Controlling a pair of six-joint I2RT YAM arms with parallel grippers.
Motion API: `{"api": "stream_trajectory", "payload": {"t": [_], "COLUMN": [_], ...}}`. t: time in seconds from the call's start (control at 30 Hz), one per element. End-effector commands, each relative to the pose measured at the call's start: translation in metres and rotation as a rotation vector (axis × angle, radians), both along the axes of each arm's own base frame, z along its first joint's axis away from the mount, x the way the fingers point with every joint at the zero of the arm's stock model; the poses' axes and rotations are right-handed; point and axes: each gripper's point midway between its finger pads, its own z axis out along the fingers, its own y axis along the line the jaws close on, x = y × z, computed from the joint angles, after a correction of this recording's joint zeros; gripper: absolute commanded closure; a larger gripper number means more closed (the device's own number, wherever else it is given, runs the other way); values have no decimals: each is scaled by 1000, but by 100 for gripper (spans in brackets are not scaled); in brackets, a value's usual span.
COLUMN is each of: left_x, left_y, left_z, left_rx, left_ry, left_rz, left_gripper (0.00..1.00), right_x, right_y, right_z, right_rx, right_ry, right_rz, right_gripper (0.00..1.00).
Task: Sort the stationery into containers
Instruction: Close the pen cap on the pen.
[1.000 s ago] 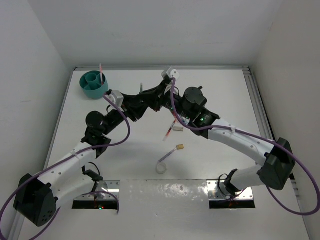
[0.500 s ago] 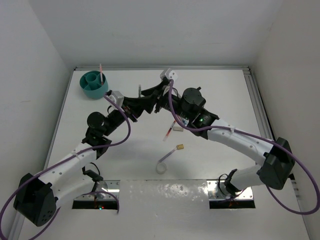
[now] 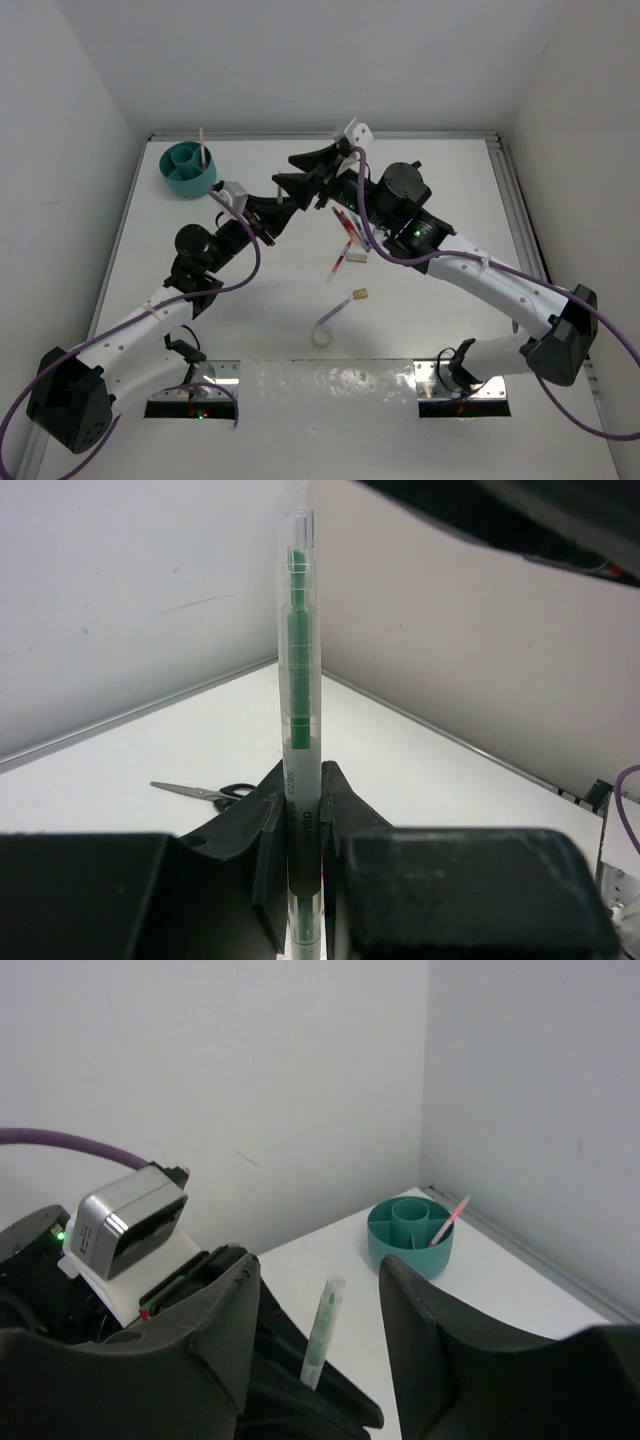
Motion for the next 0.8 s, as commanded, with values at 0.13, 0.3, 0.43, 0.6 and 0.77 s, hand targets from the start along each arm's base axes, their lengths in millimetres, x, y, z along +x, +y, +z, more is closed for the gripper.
{"api": "stream_trajectory", "payload": {"t": [0.13, 0.3, 0.43, 0.6, 0.77], "left_x": [-7, -7, -6, -7, -6], "left_y": [-2, -2, -2, -2, 2], "left_z": [13, 15, 13, 14, 22], "left_rx": [-29, -31, -29, -31, -50], "left_ry": [-25, -31, -28, -32, -57], "left_rz": [-21, -19, -17, -19, 4], "left_gripper": [100, 100, 100, 100, 100], "right_x": [11, 15, 17, 16, 16], "right_y": [10, 14, 18, 19, 18], "right_z": [22, 14, 9, 2, -30], "right_rx": [45, 30, 26, 24, -36], "right_ry": [-32, -14, -3, 3, 27], "right_rz": [-17, -16, -12, -7, -6], "right_gripper": [58, 59, 70, 100, 100]}}
